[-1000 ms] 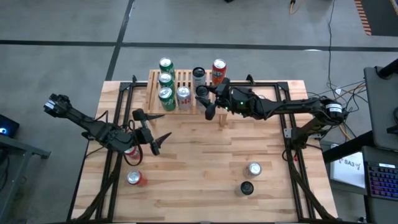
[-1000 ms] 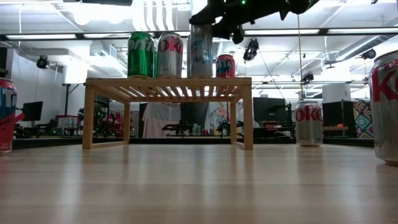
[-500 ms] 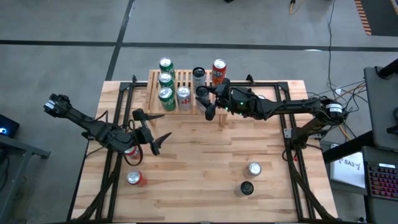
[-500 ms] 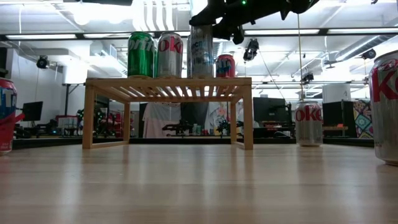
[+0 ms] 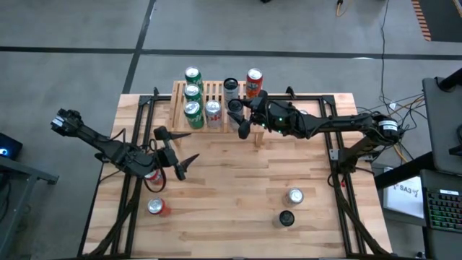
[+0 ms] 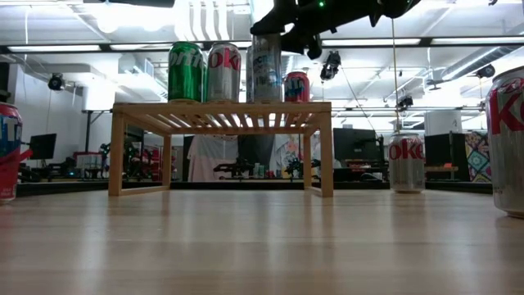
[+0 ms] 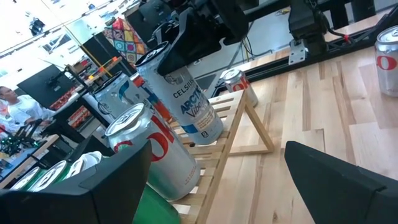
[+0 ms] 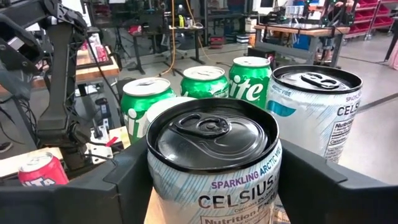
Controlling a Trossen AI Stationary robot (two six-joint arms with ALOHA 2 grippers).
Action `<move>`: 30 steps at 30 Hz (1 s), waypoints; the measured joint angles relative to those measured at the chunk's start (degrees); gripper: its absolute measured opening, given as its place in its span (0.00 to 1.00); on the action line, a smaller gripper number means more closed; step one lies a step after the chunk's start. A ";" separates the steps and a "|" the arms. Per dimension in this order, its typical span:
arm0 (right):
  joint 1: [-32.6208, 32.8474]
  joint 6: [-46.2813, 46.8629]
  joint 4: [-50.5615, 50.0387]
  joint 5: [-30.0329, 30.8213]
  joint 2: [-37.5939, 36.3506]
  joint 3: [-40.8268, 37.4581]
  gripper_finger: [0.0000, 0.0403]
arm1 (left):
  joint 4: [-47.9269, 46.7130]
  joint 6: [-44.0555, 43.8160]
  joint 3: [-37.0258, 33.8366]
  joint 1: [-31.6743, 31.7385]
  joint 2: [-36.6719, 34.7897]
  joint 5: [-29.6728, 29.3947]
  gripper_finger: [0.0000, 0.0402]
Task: Place canned beverage on shelf
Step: Put the top right blue soda can on the shelf
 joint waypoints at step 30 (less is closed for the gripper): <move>-0.67 1.29 -2.66 0.43 -0.33 4.97 0.78 | 0.02 -0.85 0.00 0.00 1.06 0.02 0.88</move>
